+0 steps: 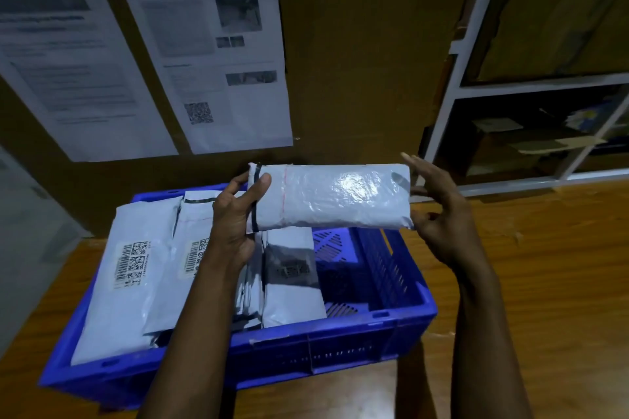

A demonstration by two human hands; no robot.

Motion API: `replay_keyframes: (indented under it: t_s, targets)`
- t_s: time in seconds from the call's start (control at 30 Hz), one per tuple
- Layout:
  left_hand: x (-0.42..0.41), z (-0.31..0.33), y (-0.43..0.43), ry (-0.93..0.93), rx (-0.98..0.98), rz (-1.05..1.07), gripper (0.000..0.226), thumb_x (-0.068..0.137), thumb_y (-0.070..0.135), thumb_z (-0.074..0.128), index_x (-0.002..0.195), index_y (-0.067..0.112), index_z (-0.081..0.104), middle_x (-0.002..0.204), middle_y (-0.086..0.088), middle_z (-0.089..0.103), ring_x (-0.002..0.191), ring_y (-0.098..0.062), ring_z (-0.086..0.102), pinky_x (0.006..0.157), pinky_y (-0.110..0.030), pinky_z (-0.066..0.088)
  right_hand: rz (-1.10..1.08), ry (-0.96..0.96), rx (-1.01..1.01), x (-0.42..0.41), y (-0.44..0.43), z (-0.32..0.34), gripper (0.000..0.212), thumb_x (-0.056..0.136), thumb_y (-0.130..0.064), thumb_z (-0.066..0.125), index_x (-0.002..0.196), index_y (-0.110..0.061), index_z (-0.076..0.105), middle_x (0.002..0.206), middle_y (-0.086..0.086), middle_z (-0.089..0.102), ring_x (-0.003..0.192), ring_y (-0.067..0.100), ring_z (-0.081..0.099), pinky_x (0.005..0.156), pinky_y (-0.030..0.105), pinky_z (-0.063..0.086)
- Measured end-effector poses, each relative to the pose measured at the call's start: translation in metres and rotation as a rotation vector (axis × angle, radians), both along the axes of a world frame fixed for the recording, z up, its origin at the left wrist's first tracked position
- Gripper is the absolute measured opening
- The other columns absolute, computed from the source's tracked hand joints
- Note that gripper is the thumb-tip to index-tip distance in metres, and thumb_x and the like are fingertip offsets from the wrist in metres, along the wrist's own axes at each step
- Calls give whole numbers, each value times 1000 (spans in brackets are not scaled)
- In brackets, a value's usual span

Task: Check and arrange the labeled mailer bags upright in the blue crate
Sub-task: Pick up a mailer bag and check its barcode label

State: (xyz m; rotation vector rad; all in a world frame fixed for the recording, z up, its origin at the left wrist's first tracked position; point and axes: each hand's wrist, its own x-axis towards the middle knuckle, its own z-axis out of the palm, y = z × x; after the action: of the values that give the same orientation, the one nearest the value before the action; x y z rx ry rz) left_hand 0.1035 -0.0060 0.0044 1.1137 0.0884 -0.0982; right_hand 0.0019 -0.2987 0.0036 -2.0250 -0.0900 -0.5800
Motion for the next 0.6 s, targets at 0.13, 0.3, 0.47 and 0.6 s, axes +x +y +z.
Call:
replay_keyframes:
  t_s: [0.13,0.3,0.47,0.6]
  targets:
    - [1,-2,1,9,-23,1,51,86,16,77,133,9,61,119,-12,73,103,-28,72,76,-41,62,65,-62,-55,1,1,1,75,77,6,83,134,-38,64,159,-14,36,137,-6,41,78,15,56]
    - [0,-1,1,16,-9,-39,48,84,13,77,130,13,65,117,-11,74,99,-25,72,73,-35,61,44,-125,-93,4,-2,-6,56,78,2,85,116,-37,73,143,-9,58,132,5,53,85,19,58]
    - [-3,7,10,-97,-155,-210,59,83,28,78,139,17,60,128,-6,68,117,-23,63,88,-35,59,12,-148,17,2,-2,-10,48,81,2,81,117,-28,74,134,-8,65,127,5,59,80,16,54]
    - [-6,9,20,-291,-206,-424,85,53,32,98,131,21,65,141,-12,59,121,-29,64,94,-39,58,16,-110,171,4,-5,-13,41,88,-1,76,115,-31,72,115,-6,74,103,13,71,72,38,62]
